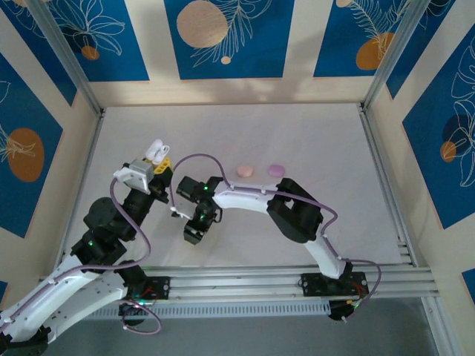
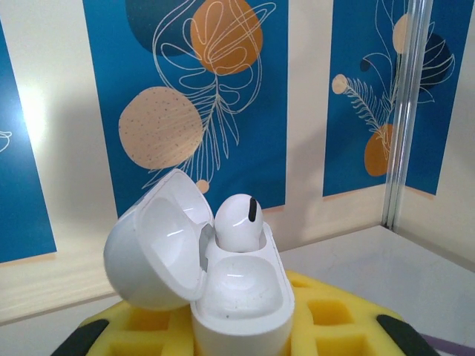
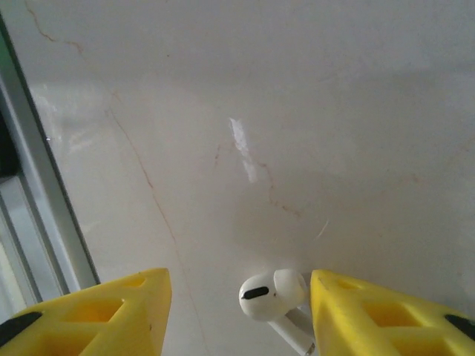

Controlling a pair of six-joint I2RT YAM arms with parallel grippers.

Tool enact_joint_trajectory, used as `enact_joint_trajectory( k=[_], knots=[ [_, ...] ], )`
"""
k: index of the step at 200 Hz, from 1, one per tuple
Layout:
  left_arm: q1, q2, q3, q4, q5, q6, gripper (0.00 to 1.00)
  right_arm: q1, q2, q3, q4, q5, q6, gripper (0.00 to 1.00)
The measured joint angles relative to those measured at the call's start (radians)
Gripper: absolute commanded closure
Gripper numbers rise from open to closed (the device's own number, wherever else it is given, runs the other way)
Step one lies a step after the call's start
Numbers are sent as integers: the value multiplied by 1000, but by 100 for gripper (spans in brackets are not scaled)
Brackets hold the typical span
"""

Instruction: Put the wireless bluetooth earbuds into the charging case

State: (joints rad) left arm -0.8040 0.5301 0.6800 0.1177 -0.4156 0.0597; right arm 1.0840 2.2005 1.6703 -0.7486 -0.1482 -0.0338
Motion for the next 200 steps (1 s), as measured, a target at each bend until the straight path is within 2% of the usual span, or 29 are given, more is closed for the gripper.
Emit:
enact_joint_trajectory(
  k=[31,118,166,200],
  knots=[
    [0,0,0,0,4,0,84,13,11,21,-23,43,-12,48],
    [0,2,0,0,14,-1,84,52,27,56,-60,188,-37,63],
    [0,11,0,1,19,-6,84,48,17,43,-51,217,19,66],
    [0,35,0,2,24,-8,83,21,-40,-40,-56,228,91,67]
  ],
)
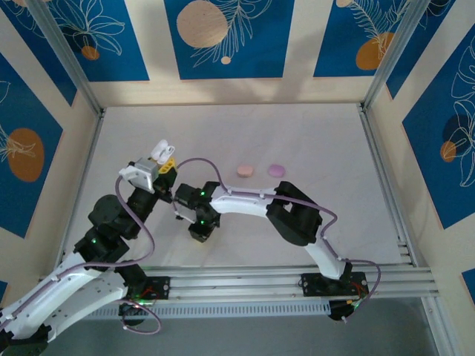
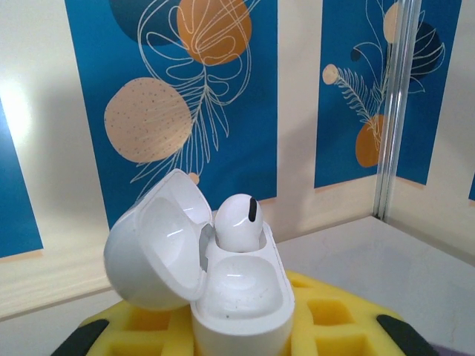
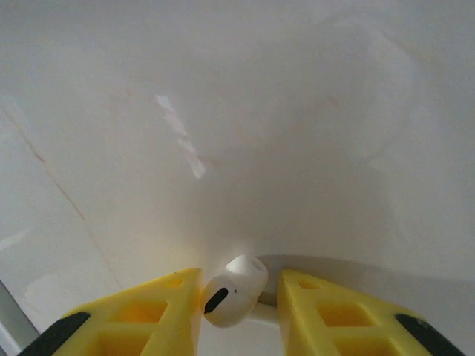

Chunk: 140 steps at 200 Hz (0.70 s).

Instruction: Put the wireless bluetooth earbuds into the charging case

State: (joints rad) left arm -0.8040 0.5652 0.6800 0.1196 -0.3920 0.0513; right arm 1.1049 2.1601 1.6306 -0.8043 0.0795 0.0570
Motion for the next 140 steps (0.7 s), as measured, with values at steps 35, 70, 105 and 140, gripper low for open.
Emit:
enact_joint_trajectory(
  k=[35,70,105,140],
  knots=[
    [0,28,0,10,15,-7,84,-53,-77,-83,8,5,70,67],
    [0,46,0,18,25,-19,83,-114,-150,-172,31,19,151,68],
    [0,58,0,23,29,-20,83,-180,-213,-280,65,10,208,65],
    [0,67,0,32,34,-24,84,-193,-245,-282,90,-62,221,58]
  ],
)
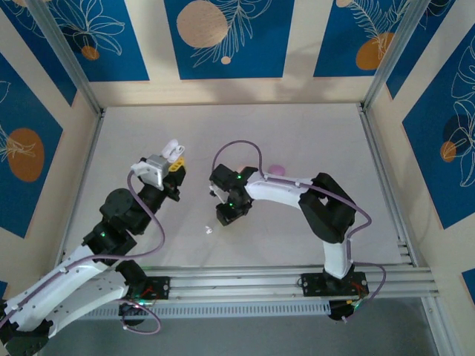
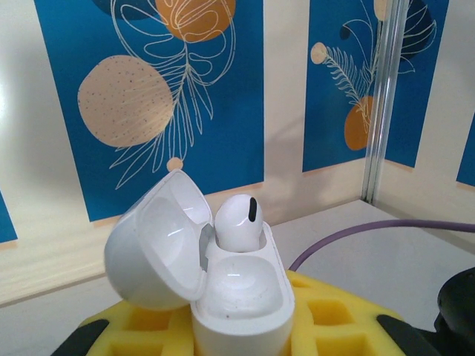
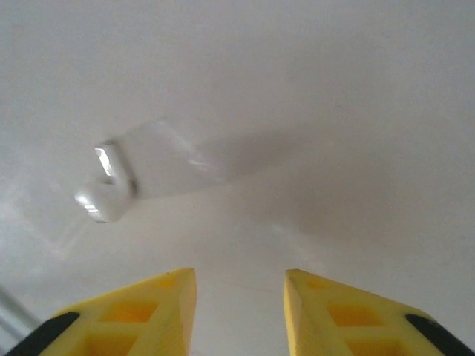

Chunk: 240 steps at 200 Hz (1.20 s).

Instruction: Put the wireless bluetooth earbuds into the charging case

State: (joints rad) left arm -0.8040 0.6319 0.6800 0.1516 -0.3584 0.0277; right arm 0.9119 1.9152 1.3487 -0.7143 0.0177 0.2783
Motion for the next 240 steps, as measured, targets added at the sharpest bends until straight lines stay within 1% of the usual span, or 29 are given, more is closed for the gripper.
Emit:
enact_joint_trajectory(
  k=[28,49,63,91,107,154,200,240],
  knots=[
    [0,-2,0,1,0,-2,84,25,29,67,-4,-53,24,48],
    [0,-5,0,1,0,-2,84,70,66,124,-16,-50,48,43],
    [0,-9,0,1,0,-2,84,105,101,164,-33,-17,63,42],
    [0,-16,0,1,0,-2,84,159,168,218,-81,69,79,42],
    [0,-16,0,1,0,-2,83,171,188,225,-106,103,82,42],
    [0,-16,0,1,0,-2,83,177,229,273,-161,175,82,44],
    [0,-16,0,1,0,-2,83,175,228,272,-176,237,82,46],
    [0,-16,0,1,0,-2,83,162,220,253,-178,265,80,47]
  ],
)
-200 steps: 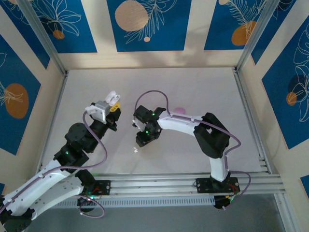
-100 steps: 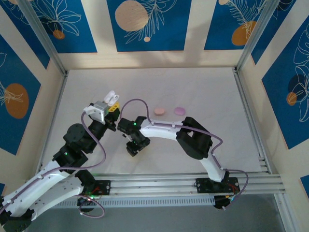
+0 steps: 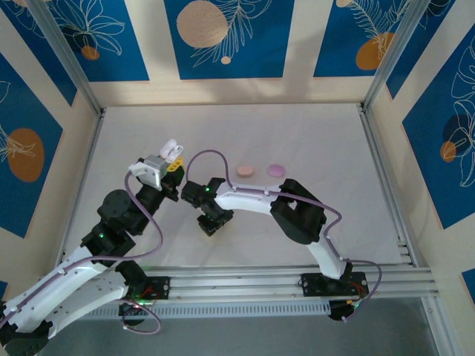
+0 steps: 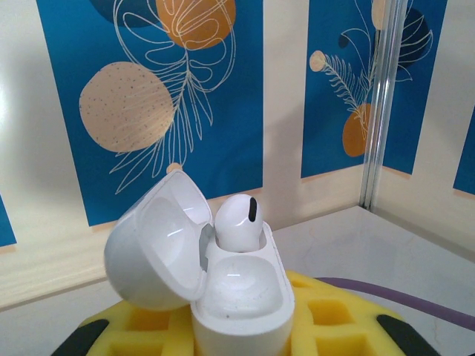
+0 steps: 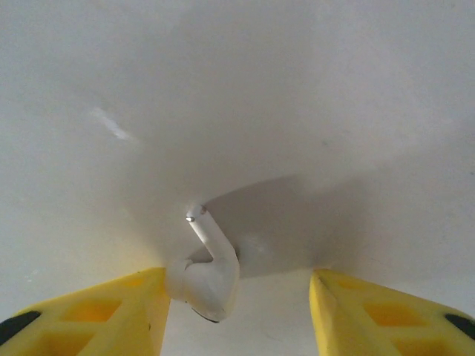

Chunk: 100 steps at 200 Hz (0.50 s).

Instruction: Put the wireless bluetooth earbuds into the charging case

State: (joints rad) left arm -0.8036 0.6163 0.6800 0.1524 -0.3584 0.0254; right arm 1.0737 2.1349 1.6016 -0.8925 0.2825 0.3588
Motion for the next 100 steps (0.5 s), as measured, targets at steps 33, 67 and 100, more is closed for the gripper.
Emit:
enact_joint_trajectory(
  k=[33,67,100],
  knots=[
    [0,0,0,0,0,0,83,-22,-17,-23,-2,18,-3,48],
    [0,0,0,0,0,0,83,-55,-31,-47,-3,33,-3,50],
    [0,0,0,0,0,0,83,-83,-42,-66,7,37,-17,53]
  ],
)
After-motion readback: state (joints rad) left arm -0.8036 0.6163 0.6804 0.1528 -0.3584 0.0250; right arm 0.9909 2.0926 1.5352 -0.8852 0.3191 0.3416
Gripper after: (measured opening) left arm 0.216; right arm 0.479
